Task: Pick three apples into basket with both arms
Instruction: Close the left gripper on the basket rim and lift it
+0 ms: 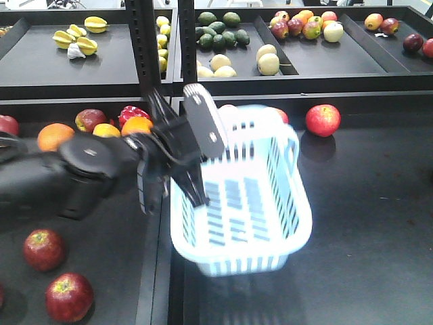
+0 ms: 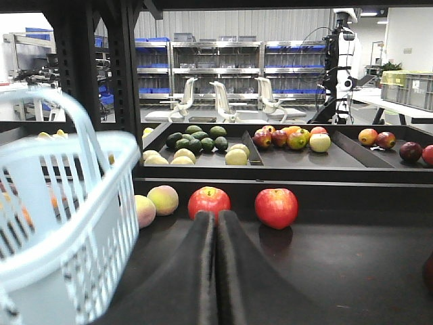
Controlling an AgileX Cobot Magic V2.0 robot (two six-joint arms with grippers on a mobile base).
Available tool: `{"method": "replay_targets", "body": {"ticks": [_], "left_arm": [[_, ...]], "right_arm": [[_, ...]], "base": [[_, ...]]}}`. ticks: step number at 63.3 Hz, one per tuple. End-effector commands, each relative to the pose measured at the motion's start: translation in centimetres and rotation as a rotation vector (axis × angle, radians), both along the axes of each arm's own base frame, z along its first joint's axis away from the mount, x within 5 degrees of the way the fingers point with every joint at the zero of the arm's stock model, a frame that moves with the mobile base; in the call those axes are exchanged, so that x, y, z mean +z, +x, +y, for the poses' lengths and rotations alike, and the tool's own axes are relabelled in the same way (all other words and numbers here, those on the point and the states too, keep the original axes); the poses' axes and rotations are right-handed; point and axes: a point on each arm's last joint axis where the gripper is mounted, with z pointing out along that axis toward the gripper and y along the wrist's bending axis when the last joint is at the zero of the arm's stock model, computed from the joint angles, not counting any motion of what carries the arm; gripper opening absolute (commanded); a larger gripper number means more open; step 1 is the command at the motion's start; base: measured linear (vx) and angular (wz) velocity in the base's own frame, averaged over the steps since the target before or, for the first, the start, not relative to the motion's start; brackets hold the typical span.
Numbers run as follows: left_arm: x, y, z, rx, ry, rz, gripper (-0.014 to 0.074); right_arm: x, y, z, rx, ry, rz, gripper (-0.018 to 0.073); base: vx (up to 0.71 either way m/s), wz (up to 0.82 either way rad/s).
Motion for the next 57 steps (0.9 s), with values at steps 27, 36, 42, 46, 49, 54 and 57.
{"method": "replay_targets", "body": {"ticks": [27,36,42,46,49,54,57], "left_arm": [[10.5,-7.0,6.2,0.058,-0.196,-0.276,-0.0008],[10.2,-8.5,7.4,0.059,-0.201,-0.282,-0.0008],[10.5,-9.4,8.1,0.059,-0.213,-0.296,-0.0008],[10.6,-9.8,8.5,0.061,-0.219,-0.304,-0.0008],[10.8,-10.1,8.7,0.064,-0.226,-0.313,-0.0008],[11.0,-10.2,8.9,0.07,-0.23,-0.32,-0.0008],[11.0,-10.2,8.9,0.07,-0.23,-0.32,-0.0008]], "right_arm": [[0.2,-0.1,0.0,0.0,-0.008,-0.071,-0.0009],[0.2,-0.1,0.0,0.0,-0.008,-0.071,-0.0009],[0.2,-0.1,0.0,0.0,-0.008,-0.071,-0.0009],[0.2,-0.1,0.0,0.0,-0.008,-0.071,-0.0009],[0.2,-0.1,0.0,0.0,-0.008,-0.071,-0.0009],[0.2,-0.1,0.0,0.0,-0.008,-0.071,-0.0009],[0.2,-0.1,0.0,0.0,-0.008,-0.071,-0.0009]], "base": [[0.0,0.0],[0.0,0.0],[0.0,0.0],[0.0,0.0],[0.0,0.0],[0.0,0.0],[0.0,0.0]]}}
